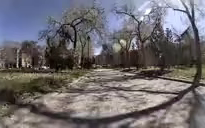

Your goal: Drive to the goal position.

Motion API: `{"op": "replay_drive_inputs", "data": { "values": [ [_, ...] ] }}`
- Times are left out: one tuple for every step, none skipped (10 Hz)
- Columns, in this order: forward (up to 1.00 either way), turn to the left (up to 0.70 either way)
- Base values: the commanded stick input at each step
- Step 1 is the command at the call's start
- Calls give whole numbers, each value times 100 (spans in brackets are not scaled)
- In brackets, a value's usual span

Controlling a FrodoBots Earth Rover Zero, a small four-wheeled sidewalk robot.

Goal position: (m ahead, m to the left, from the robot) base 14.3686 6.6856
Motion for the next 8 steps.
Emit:
{"op": "replay_drive_inputs", "data": {
  "values": [
    [100,0],
    [100,0],
    [100,0],
    [100,0],
    [100,0],
    [100,0],
    [100,0],
    [100,0]
  ]
}}
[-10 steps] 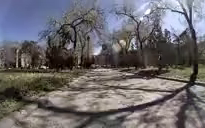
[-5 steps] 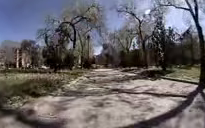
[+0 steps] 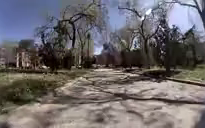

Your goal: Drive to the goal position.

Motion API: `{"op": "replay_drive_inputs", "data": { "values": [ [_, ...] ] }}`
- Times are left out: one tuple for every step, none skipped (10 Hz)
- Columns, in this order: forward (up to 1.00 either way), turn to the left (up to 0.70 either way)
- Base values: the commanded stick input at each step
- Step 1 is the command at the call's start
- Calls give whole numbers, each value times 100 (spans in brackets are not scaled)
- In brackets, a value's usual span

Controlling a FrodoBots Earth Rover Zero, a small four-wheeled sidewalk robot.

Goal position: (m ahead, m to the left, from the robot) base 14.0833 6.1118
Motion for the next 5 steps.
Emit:
{"op": "replay_drive_inputs", "data": {
  "values": [
    [100,0],
    [100,0],
    [100,0],
    [100,0],
    [100,0]
  ]
}}
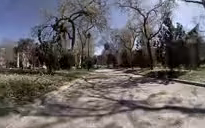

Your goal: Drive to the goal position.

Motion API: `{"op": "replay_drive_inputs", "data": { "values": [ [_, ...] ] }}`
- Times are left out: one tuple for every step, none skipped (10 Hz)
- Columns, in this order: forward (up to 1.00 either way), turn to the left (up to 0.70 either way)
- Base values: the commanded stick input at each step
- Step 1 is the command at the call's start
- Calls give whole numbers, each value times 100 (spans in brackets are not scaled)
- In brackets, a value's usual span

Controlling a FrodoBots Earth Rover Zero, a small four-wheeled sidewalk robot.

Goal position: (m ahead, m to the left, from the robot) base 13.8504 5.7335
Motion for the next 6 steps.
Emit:
{"op": "replay_drive_inputs", "data": {
  "values": [
    [100,0],
    [100,0],
    [100,0],
    [100,0],
    [100,0],
    [100,0]
  ]
}}
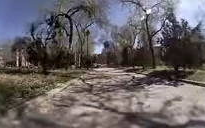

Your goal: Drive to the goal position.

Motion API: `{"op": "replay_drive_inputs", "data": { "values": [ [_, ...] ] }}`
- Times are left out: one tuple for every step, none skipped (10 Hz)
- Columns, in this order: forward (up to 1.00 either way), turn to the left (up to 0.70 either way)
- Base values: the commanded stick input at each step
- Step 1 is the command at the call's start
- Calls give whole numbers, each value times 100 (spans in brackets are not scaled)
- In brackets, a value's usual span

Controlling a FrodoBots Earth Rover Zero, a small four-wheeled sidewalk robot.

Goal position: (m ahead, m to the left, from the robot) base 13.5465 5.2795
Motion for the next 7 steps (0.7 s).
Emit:
{"op": "replay_drive_inputs", "data": {
  "values": [
    [100,0],
    [100,0],
    [100,0],
    [100,0],
    [100,0],
    [100,-5],
    [100,-40]
  ]
}}
